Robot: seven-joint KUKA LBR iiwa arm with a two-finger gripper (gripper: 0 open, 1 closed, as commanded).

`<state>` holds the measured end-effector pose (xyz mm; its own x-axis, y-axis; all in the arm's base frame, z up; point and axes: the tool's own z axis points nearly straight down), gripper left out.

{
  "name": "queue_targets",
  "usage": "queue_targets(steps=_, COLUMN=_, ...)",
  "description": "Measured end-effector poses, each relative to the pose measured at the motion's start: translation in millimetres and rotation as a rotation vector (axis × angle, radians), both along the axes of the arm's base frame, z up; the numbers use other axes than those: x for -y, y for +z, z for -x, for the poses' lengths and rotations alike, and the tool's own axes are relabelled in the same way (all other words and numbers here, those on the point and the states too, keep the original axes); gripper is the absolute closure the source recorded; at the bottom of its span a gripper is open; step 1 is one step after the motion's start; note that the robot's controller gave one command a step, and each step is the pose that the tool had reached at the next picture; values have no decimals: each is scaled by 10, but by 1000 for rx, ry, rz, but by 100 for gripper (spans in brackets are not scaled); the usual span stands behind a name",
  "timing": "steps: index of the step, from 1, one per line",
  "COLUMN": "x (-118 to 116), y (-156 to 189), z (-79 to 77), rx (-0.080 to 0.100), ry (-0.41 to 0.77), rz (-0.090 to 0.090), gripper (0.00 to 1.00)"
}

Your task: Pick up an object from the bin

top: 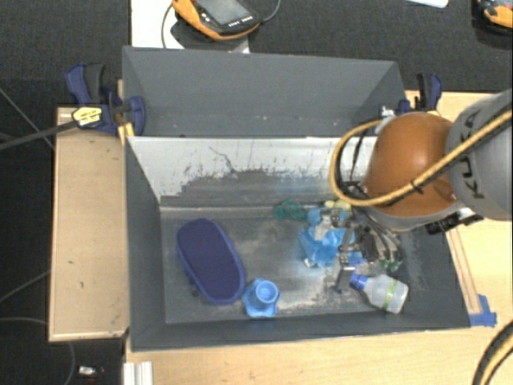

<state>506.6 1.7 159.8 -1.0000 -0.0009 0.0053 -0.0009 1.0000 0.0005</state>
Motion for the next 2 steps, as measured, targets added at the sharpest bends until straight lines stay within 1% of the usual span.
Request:
queue_targets(steps=1, x=2, y=38, z=-15, rx=7, ry=-1, rz=0, gripper=0)
queue_targets(steps=2, x=317, y=-651, z=-9, rx=14, ry=-47, rz=-1, gripper=0)
